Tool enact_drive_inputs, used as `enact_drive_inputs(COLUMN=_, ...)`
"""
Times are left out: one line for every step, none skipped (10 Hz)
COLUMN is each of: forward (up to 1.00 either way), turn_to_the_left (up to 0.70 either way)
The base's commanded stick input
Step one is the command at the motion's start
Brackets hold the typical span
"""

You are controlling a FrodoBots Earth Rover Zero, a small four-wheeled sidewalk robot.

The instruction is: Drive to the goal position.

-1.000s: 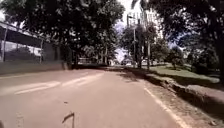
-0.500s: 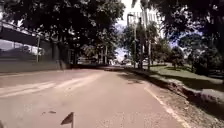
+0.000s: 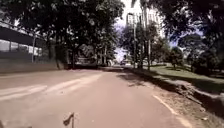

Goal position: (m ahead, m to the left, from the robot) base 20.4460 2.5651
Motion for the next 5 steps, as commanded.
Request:
enact_drive_inputs(forward=0.7, turn_to_the_left=0.0)
enact_drive_inputs(forward=0.7, turn_to_the_left=0.0)
enact_drive_inputs(forward=0.7, turn_to_the_left=0.0)
enact_drive_inputs(forward=0.7, turn_to_the_left=0.0)
enact_drive_inputs(forward=0.7, turn_to_the_left=0.0)
